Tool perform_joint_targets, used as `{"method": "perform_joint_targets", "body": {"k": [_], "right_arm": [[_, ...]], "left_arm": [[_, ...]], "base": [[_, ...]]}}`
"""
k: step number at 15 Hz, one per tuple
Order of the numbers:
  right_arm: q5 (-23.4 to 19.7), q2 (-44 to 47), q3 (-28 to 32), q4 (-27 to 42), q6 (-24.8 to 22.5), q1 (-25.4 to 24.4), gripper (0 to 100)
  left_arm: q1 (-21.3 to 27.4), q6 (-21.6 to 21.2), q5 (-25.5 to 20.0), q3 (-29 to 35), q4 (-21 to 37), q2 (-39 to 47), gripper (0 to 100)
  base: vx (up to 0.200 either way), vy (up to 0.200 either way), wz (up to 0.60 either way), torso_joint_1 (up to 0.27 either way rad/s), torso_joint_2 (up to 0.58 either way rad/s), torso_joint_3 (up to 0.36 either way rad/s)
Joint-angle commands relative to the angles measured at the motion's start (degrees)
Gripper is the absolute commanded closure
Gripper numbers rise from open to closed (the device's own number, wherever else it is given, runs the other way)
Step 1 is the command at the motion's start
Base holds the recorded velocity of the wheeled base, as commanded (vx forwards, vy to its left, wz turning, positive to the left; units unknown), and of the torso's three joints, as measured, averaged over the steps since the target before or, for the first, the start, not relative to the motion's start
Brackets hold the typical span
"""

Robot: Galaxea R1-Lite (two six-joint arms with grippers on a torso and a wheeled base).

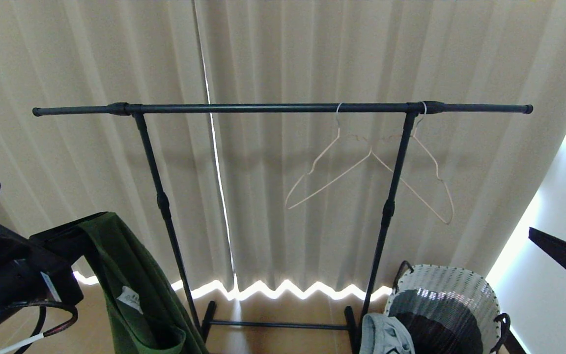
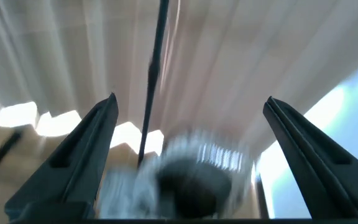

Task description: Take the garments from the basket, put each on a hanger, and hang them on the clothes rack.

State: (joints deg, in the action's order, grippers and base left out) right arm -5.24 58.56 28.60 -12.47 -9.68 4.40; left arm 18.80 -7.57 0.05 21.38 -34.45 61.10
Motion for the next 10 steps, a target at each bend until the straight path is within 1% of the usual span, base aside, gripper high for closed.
{"method": "perform_joint_targets", "body": {"k": [1,2,6,10], "right_arm": [[-0.12,-2.49,6.29,7.81,0.1,0.52,0],[-0.21,-2.23,6.91,10.45,0.1,0.35,0],[-0.03,2.17,7.26,10.54,0.1,0.08,0],[0.06,6.48,9.02,10.54,0.01,0.08,0]], "left_arm": [[0.01,0.01,0.04,-0.2,0.0,0.16,100],[0.01,0.1,0.04,-0.2,0.09,0.16,100],[0.01,0.1,0.04,-0.29,0.09,0.42,100],[0.01,0.1,0.04,-0.29,0.09,0.6,100]], "base": [[0.0,0.0,0.0,0.022,-0.05,-0.036],[0.0,0.0,0.0,0.0,0.0,0.0],[0.2,0.0,0.0,-0.002,0.0,-0.002],[0.2,0.0,0.0,0.005,0.0,-0.002]]}}
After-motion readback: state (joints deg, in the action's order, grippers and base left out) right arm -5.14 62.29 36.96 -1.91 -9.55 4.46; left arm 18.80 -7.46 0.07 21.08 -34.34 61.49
